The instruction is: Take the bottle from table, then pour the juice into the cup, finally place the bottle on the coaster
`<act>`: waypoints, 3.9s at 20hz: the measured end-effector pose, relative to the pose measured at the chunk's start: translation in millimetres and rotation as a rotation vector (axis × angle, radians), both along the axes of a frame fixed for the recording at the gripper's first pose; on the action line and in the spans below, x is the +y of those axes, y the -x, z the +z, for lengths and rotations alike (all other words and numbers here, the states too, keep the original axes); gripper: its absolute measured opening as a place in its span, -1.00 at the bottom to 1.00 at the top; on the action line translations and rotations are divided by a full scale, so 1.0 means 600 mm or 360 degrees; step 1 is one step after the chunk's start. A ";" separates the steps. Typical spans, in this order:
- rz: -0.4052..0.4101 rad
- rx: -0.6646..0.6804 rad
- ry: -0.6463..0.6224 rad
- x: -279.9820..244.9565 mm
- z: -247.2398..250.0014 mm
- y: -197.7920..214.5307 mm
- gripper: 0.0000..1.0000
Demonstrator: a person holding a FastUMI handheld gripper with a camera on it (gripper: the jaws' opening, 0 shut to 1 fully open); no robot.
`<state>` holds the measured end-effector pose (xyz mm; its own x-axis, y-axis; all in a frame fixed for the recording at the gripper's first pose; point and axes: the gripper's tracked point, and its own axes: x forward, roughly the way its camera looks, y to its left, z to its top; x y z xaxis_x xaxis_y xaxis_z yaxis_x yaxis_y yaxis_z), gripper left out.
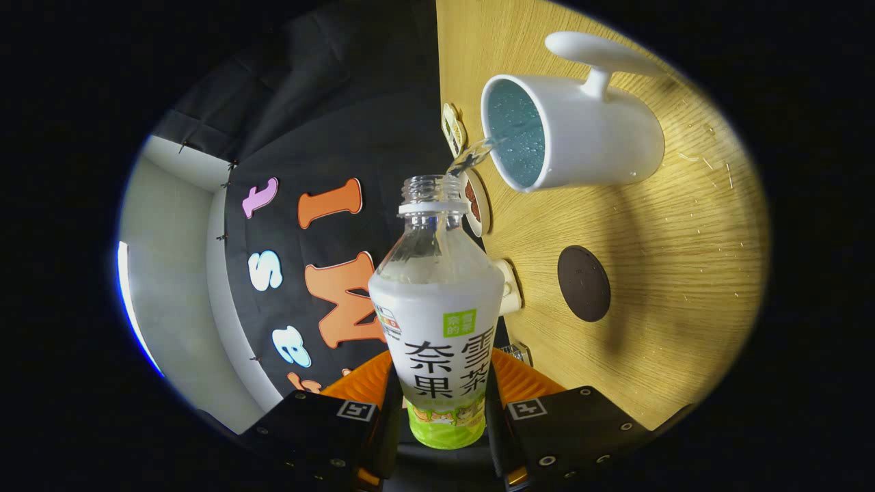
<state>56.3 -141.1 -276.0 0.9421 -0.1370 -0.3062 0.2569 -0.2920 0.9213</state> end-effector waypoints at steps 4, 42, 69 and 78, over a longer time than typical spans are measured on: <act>-0.0021 0.0007 -0.0028 -0.003 0.001 -0.001 0.10; -0.0245 -0.0180 -0.0406 -0.065 0.049 -0.013 0.11; -0.0410 -0.0328 -0.0782 -0.090 0.064 -0.013 0.11; -0.0421 -0.0349 -0.0815 -0.085 0.068 -0.016 0.11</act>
